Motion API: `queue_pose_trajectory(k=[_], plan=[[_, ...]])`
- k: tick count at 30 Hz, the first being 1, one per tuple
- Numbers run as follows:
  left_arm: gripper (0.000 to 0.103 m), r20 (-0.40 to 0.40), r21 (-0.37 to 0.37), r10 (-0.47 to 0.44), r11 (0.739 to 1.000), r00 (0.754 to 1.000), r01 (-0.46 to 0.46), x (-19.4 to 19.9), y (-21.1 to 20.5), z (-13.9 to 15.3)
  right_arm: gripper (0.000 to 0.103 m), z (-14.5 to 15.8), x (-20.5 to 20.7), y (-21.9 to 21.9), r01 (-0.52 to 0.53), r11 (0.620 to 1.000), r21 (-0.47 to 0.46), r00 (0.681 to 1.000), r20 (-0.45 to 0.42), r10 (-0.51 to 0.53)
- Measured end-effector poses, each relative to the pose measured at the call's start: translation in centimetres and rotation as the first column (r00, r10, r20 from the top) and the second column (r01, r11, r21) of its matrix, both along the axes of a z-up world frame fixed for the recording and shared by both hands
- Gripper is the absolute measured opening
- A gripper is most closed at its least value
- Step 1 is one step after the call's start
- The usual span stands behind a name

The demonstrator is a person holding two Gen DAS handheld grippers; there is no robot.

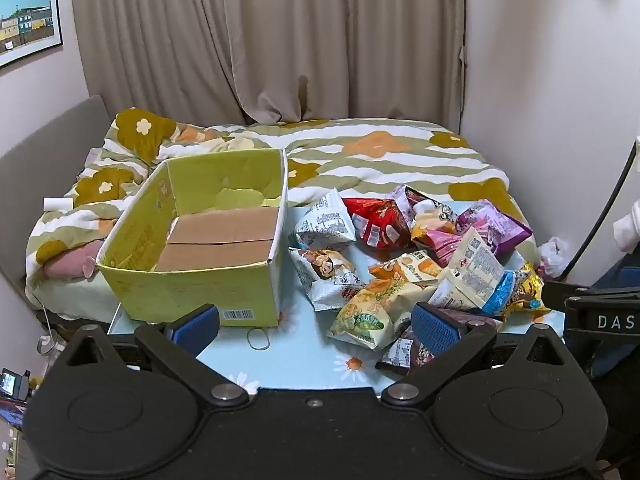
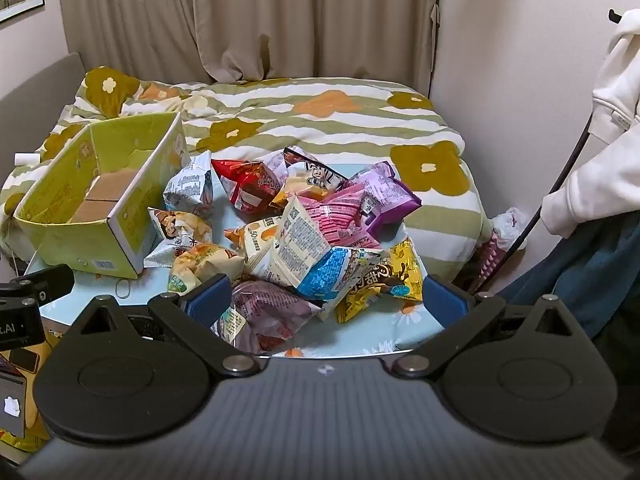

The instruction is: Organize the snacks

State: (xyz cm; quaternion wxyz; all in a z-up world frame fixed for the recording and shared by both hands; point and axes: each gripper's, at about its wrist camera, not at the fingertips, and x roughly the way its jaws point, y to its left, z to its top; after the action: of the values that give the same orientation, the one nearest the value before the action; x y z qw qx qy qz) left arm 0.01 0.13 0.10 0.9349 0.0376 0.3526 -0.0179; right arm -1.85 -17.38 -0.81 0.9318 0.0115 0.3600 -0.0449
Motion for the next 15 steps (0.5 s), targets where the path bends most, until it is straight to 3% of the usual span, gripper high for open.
queue_pose_trajectory(k=[3, 15], plan=[[0.103, 0.000, 0.026, 0.004, 1.000, 1.000, -0.004, 0.63, -0.35, 0.15, 0.103, -0.02, 0.08, -0.04, 0.000, 1.000, 0.000, 1.000, 0.003, 0.000], [0.103, 0.016, 0.016, -0.008, 1.000, 1.000, 0.007, 0.46, -0.25, -0.09, 0.103, -0.18, 0.45, -0.07, 0.000, 1.000, 0.004, 1.000, 0.001, 0.000]])
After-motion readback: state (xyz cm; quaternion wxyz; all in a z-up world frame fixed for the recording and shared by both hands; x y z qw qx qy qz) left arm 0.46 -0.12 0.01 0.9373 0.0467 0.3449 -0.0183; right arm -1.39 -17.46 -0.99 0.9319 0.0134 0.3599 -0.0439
